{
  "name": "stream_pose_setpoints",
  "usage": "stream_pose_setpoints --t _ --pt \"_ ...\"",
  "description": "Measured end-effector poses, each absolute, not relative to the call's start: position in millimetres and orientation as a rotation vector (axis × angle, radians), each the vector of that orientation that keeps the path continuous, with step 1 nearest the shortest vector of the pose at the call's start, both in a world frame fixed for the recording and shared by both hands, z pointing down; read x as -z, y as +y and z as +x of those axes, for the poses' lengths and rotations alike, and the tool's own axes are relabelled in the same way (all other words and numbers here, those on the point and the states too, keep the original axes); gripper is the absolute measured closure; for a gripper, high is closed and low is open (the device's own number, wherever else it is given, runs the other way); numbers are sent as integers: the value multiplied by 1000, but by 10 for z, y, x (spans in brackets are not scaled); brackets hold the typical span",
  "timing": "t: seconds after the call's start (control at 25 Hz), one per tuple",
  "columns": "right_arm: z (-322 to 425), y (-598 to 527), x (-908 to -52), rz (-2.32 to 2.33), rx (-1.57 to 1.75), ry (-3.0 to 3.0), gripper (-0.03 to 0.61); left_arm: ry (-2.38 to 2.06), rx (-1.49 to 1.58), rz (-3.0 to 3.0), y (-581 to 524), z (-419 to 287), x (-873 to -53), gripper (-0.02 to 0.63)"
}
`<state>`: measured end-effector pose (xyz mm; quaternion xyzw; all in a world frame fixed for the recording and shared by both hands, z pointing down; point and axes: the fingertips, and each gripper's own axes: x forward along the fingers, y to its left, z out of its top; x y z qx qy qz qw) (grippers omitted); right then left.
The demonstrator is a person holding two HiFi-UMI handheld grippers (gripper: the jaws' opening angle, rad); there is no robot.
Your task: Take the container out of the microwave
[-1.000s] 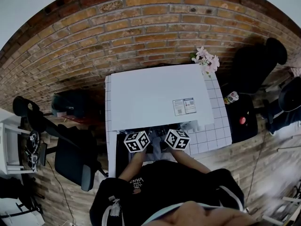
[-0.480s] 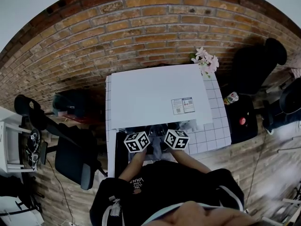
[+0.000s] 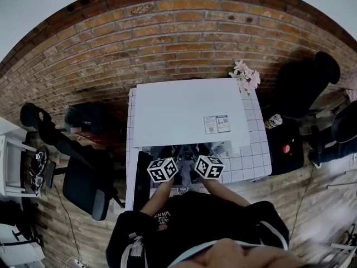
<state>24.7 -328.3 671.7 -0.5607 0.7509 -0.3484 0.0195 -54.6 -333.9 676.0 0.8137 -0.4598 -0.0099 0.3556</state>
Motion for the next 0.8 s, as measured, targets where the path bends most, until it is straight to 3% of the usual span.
stream_pose_setpoints --t 0.8 --pt "220 -2760 -6524 -1685 1045 2419 400 -1240 89 2087 -2771 -573 -6581 377"
